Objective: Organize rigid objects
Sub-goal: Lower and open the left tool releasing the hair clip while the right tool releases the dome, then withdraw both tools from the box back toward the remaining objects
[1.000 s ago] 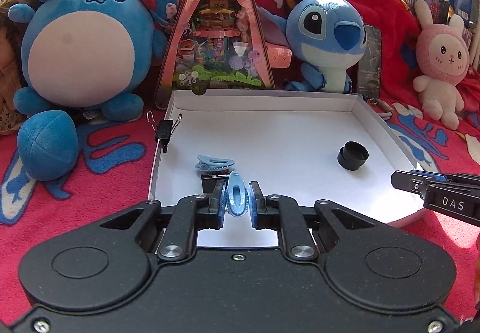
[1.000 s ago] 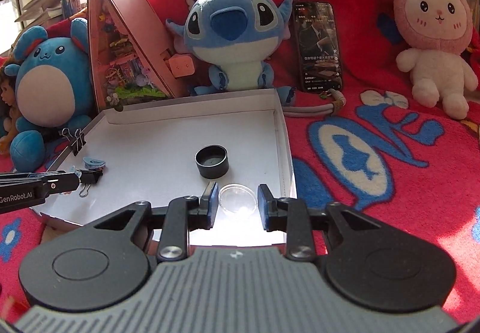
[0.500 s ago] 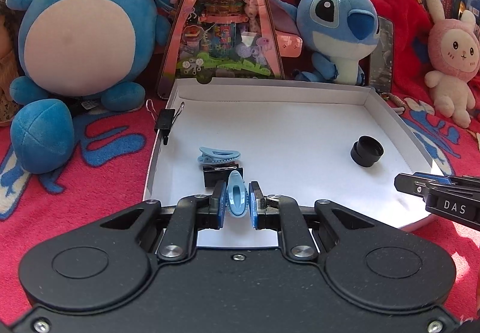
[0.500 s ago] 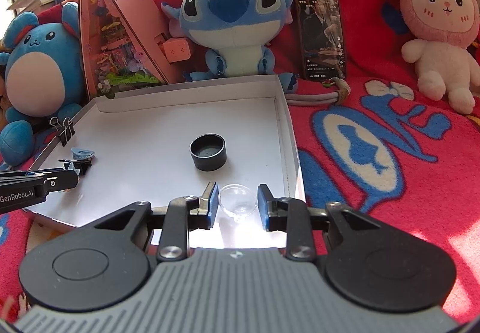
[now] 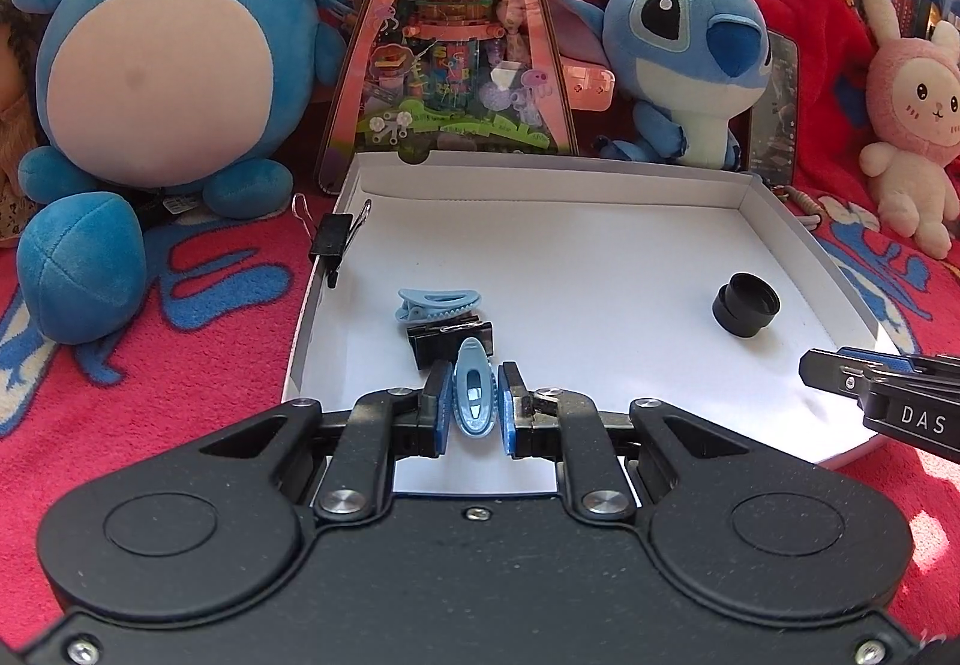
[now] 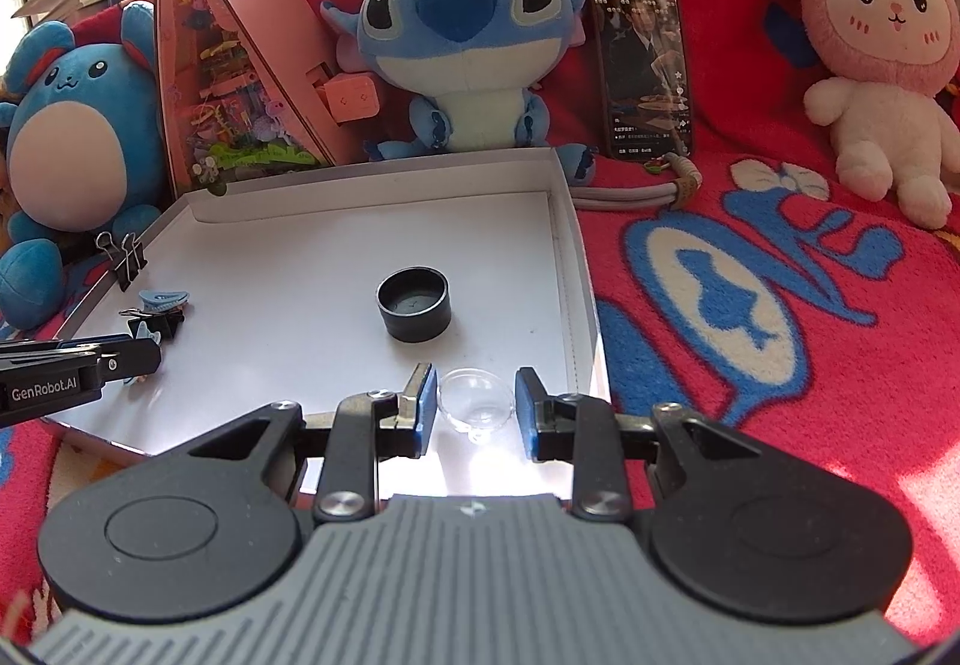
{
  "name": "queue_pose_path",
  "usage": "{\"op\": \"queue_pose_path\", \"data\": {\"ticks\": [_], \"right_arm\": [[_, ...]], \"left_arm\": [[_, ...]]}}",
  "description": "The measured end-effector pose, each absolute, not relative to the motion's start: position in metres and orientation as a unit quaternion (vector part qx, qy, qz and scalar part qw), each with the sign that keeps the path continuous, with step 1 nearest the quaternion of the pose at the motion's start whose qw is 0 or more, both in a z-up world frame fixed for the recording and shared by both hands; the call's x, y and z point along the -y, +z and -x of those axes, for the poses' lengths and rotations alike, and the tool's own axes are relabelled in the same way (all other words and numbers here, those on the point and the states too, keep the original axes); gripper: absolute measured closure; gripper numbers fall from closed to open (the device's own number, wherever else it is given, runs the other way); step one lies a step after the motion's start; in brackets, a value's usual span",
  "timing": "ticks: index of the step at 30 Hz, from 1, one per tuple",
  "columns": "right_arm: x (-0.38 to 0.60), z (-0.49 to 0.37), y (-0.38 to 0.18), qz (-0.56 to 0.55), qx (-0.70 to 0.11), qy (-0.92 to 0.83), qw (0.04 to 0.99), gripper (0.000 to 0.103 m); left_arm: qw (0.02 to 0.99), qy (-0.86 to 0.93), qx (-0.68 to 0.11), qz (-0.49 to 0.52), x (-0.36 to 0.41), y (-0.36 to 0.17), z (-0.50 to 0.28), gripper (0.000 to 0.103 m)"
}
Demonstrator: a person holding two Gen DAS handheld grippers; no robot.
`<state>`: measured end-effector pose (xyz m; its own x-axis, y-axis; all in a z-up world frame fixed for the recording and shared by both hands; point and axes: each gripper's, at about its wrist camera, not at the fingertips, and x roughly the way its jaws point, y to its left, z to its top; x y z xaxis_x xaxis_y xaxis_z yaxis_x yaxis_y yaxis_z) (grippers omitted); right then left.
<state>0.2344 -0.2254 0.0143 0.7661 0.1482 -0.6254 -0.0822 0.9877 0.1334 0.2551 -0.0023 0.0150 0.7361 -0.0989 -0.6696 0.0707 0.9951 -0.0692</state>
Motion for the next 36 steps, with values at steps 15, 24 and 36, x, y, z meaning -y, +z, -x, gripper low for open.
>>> {"op": "queue_pose_path", "data": {"ticks": [15,24,36], "right_arm": [[0.227,-0.231,0.014,-0.054,-0.337,0.060,0.938,0.060],[0.231,-0.220,0.022,-0.051,-0.331,0.067,0.940,0.039],[0.234,-0.189,0.035,-0.053,-0.312,0.098,0.944,0.023]], "left_arm": [[0.931,-0.045,-0.363,0.018,0.002,0.017,-0.252,0.076],[0.935,-0.057,-0.351,0.006,0.001,0.032,-0.233,0.058],[0.943,-0.083,-0.323,0.005,0.000,0.054,-0.189,0.031]]}}
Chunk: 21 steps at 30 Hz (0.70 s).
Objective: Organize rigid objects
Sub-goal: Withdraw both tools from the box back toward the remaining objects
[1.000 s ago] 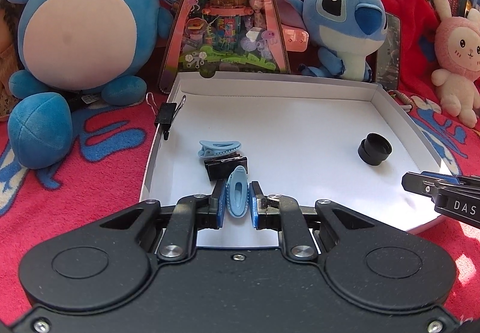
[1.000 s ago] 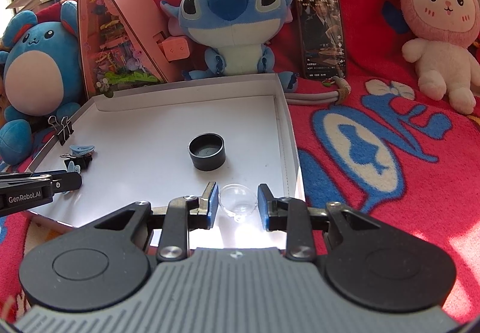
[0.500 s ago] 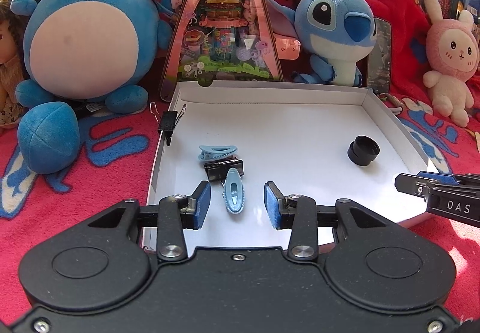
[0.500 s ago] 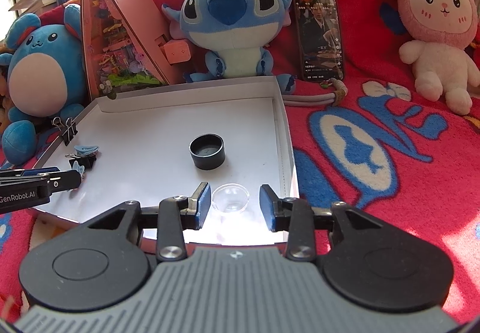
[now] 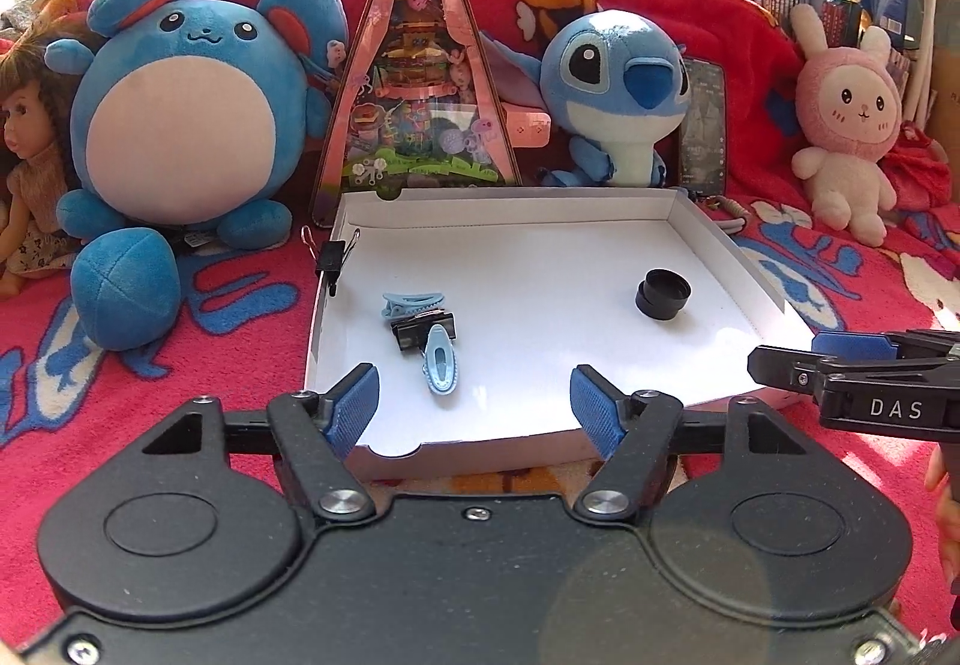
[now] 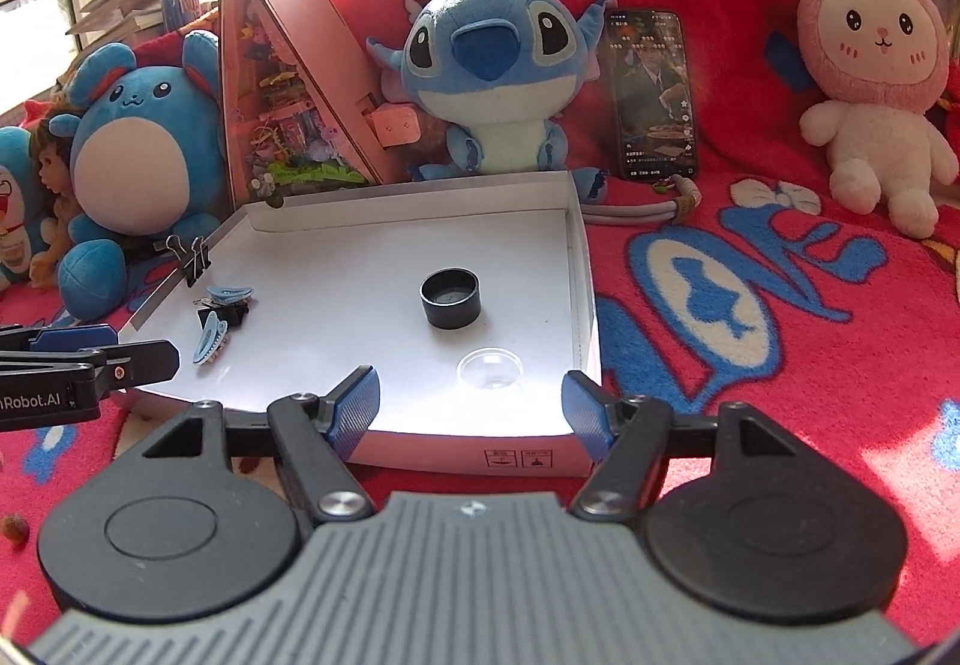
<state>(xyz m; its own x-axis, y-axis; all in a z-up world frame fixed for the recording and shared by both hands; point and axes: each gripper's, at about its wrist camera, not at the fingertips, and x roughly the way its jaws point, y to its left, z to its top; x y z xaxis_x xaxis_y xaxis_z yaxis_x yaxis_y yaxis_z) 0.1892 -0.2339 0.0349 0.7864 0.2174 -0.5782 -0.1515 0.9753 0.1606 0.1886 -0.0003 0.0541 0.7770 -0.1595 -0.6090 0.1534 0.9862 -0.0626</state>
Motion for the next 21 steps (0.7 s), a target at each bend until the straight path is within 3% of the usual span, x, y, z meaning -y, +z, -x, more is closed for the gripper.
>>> {"op": "queue_pose_path", "data": {"ticks": [12,21], "right_arm": [[0.227,-0.144,0.044,-0.015,-0.285,0.133,0.949,0.016],[0.229,-0.114,0.038,-0.012,-0.282,0.146,0.948,0.011]], "left_arm": [[0.944,-0.121,-0.308,0.000,0.007,0.064,-0.138,0.021],[0.940,-0.138,-0.312,0.004,0.009,0.055,-0.102,0.020]]}}
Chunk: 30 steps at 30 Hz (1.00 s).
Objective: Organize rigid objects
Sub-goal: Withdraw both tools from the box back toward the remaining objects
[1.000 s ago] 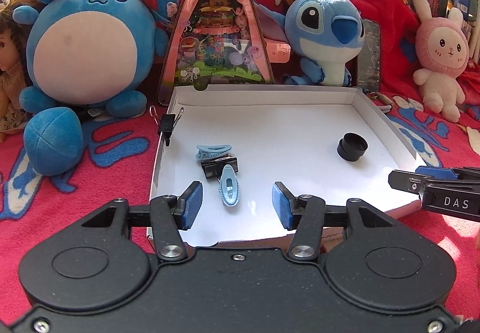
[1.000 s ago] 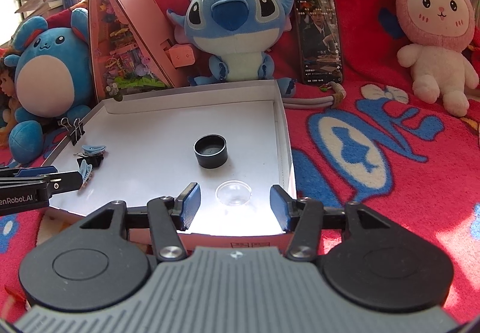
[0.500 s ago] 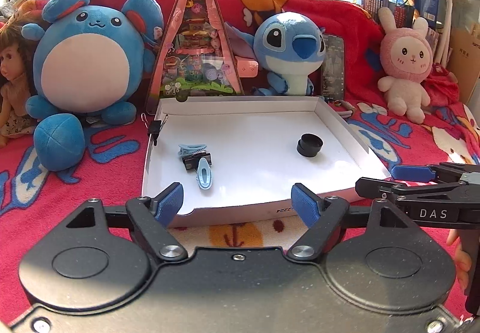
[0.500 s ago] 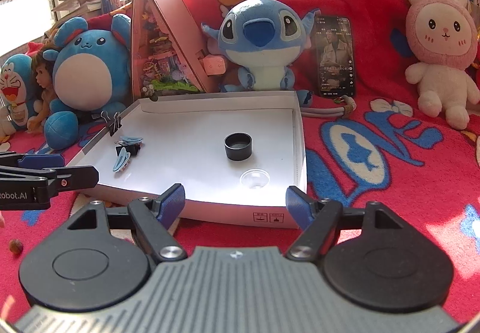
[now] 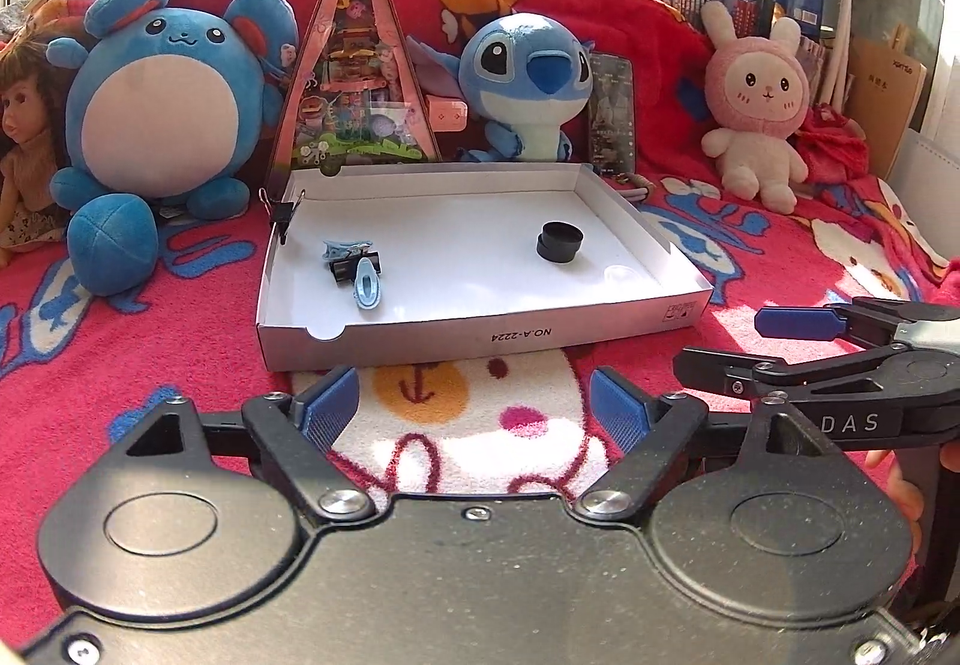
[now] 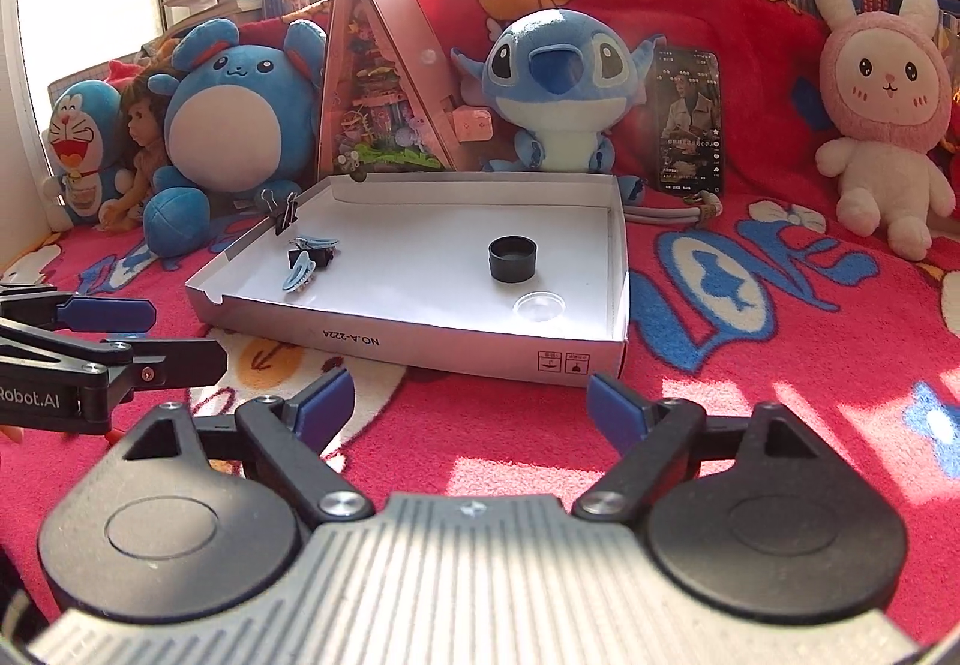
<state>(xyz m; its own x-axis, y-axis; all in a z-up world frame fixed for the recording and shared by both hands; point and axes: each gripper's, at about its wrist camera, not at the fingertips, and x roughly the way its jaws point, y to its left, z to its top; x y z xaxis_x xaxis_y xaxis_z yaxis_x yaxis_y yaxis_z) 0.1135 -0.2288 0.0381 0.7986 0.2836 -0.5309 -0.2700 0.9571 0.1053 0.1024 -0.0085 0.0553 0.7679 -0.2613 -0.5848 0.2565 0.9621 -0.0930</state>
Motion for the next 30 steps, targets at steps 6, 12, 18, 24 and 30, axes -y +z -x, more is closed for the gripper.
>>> {"op": "queue_pose_path", "data": {"ticks": [6,12,18,24,30], "right_arm": [[0.226,-0.095,0.034,0.006,-0.275,0.151,0.949,0.008],[0.225,-0.079,0.031,0.016,-0.269,0.153,0.951,0.005],[0.225,-0.065,0.023,0.023,-0.271,0.154,0.950,0.004],[0.225,-0.053,0.016,0.036,-0.273,0.153,0.949,0.003],[0.223,-0.049,0.013,0.048,-0.275,0.149,0.949,0.003]], "left_arm": [[0.936,-0.144,-0.322,0.006,0.010,0.048,-0.085,0.019],[0.939,-0.142,-0.314,0.001,0.010,0.044,-0.065,0.019],[0.936,-0.146,-0.321,-0.004,0.009,0.038,-0.048,0.019],[0.931,-0.151,-0.333,0.000,0.007,0.033,-0.031,0.019],[0.928,-0.158,-0.337,-0.002,0.007,0.027,-0.017,0.019]]}}
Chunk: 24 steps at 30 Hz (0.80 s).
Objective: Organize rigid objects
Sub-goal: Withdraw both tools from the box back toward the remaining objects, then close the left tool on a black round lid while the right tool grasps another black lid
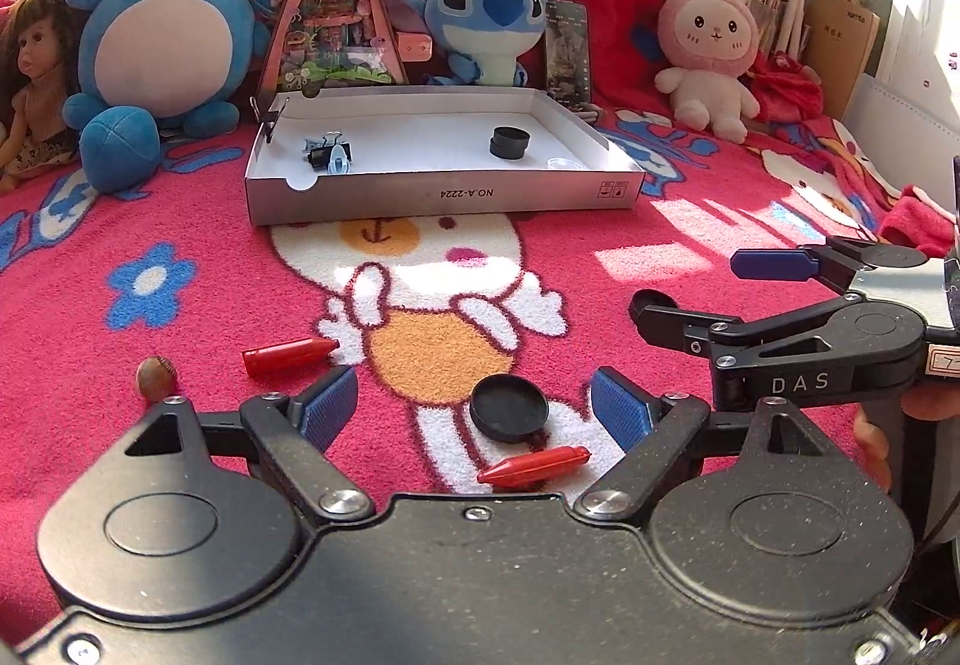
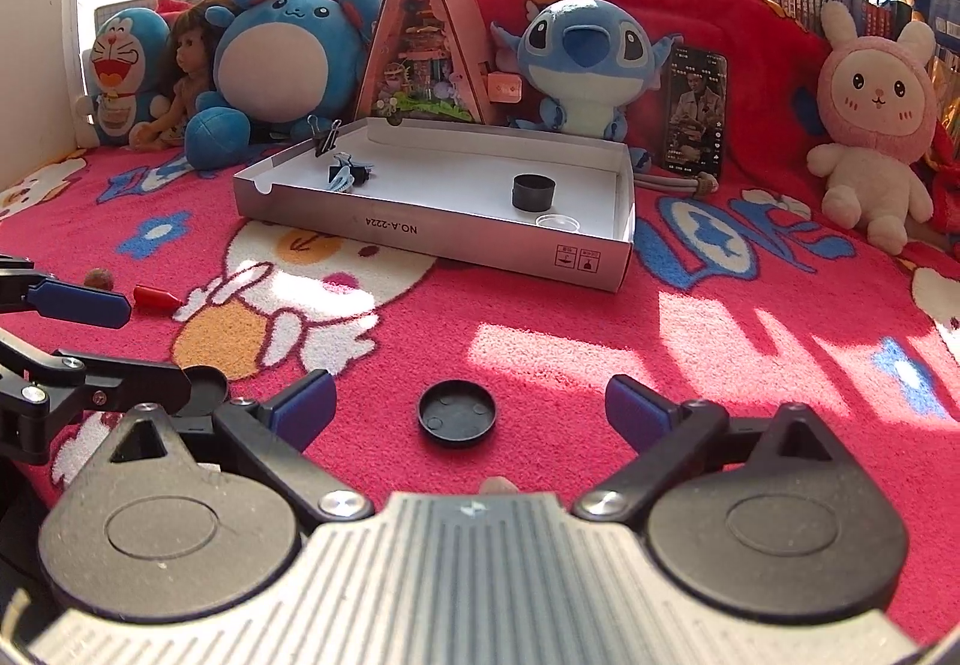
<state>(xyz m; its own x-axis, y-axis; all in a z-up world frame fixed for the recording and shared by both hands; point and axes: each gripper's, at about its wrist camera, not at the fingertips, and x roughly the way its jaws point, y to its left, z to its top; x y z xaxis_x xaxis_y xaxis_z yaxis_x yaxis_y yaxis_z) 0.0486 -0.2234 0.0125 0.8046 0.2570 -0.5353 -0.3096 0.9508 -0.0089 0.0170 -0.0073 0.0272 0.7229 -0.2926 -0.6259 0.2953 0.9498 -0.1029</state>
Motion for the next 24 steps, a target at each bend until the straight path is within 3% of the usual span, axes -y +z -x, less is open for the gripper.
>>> {"op": "queue_pose_path", "data": {"ticks": [2,9,16,20,24], "right_arm": [[0.223,-0.049,0.012,0.046,-0.276,0.148,0.949,0.003],[0.220,-0.051,0.007,0.051,-0.279,0.148,0.947,0.003],[0.217,-0.051,0.005,0.056,-0.282,0.154,0.945,0.003],[0.214,-0.051,0.006,0.060,-0.279,0.156,0.946,0.009],[0.212,-0.053,0.006,0.062,-0.280,0.157,0.945,0.014]], "left_arm": [[0.930,-0.157,-0.332,-0.008,0.009,0.026,-0.014,0.021],[0.928,-0.169,-0.333,-0.017,0.014,0.021,-0.015,0.046],[0.922,-0.182,-0.341,-0.024,0.022,0.015,-0.017,0.059],[0.922,-0.180,-0.342,-0.025,0.023,0.014,-0.019,0.072],[0.925,-0.173,-0.338,-0.030,0.025,0.013,-0.020,0.073]]}}
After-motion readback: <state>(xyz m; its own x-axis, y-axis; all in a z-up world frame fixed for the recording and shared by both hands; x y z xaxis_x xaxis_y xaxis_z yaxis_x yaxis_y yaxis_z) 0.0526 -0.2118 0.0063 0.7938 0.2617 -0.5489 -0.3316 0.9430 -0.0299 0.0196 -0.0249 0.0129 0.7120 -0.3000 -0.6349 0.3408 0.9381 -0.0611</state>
